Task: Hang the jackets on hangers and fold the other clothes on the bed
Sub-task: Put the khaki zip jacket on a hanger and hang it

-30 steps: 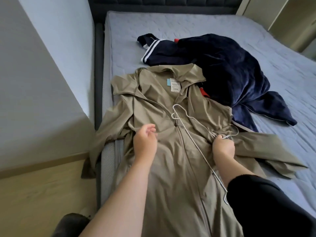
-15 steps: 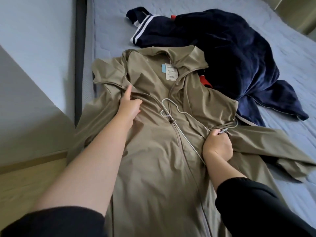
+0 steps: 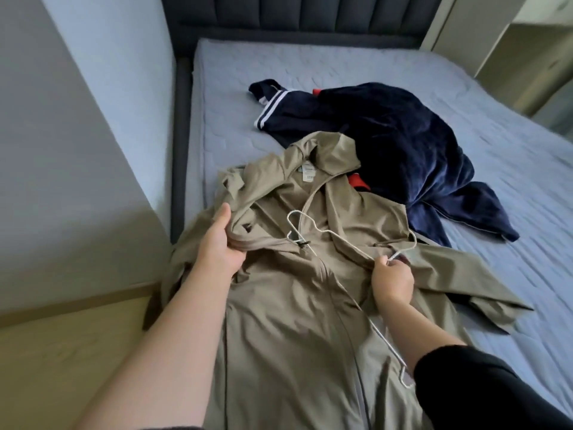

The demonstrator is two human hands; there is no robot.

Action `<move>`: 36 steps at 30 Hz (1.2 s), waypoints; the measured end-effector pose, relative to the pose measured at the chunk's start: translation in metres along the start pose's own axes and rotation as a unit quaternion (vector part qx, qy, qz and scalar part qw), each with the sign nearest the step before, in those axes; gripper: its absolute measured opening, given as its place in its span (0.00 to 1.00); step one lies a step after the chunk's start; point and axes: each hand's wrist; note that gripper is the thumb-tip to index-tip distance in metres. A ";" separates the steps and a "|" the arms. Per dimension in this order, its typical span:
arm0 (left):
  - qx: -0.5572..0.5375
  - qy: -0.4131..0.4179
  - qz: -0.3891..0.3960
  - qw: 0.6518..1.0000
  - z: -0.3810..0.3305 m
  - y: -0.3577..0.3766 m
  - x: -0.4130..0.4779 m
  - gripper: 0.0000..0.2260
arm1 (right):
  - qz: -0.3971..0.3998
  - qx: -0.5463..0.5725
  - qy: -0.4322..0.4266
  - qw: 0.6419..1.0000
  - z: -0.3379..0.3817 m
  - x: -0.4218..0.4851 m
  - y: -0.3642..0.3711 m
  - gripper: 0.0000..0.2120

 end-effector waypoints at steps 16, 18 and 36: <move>0.187 0.175 0.024 0.966 0.015 -0.012 -0.118 0.09 | -0.065 -0.014 -0.334 0.940 0.093 -0.080 -0.079 0.19; 0.192 0.156 0.029 0.968 0.017 -0.015 -0.125 0.10 | -0.077 -0.002 -0.316 0.945 0.101 -0.085 -0.083 0.20; 0.096 -0.073 0.231 0.965 0.040 -0.021 -0.165 0.20 | 0.140 -0.048 -0.306 0.940 0.133 -0.130 -0.044 0.15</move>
Point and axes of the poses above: each hand's wrist, its own x-axis towards the middle knuckle, its own y-axis out of the palm, z = x × y, and after that the axes turned 3 degrees about x, right-handed
